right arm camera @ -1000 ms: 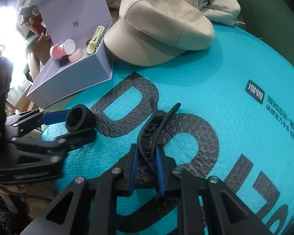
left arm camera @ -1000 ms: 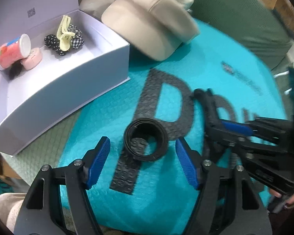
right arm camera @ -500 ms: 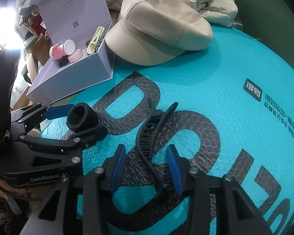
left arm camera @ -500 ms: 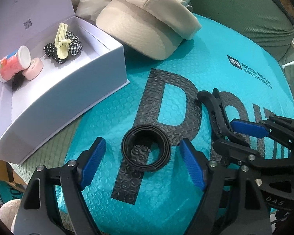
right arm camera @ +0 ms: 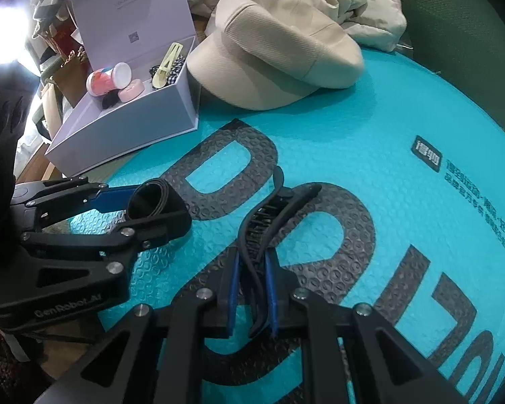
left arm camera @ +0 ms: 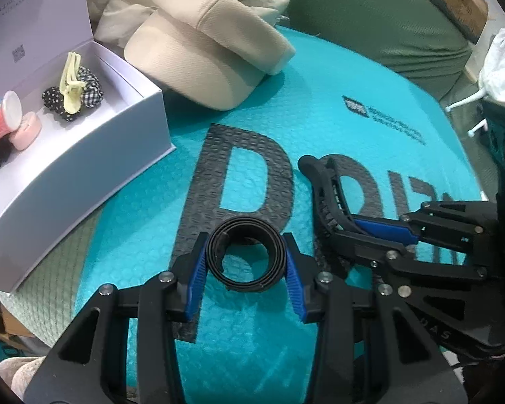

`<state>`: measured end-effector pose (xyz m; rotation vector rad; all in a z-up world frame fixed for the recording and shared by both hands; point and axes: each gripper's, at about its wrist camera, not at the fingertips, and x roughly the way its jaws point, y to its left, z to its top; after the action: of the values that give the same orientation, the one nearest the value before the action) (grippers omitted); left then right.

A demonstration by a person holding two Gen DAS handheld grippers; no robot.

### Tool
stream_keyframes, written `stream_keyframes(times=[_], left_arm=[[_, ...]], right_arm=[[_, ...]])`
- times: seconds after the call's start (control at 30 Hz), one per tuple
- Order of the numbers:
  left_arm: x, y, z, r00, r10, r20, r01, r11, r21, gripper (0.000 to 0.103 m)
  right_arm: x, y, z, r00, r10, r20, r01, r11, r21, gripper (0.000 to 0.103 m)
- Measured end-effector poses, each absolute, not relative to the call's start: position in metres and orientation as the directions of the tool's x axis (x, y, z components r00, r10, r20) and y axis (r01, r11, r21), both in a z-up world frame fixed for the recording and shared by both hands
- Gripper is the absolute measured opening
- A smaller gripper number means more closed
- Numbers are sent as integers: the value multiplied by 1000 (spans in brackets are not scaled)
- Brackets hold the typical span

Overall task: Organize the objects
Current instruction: 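Lift the black hair tie and black claw clip and carry them toward the white box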

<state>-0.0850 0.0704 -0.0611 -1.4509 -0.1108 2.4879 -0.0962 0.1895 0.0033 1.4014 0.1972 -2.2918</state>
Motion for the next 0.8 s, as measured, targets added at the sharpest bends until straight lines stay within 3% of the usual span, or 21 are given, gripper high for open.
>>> stream_keyframes(times=[0.8], left_arm=[[-69, 61, -41, -497, 322, -806, -178, -947, -269, 40]], right_arm=[[-86, 191, 28, -430, -334, -839, 428, -893, 137, 13]])
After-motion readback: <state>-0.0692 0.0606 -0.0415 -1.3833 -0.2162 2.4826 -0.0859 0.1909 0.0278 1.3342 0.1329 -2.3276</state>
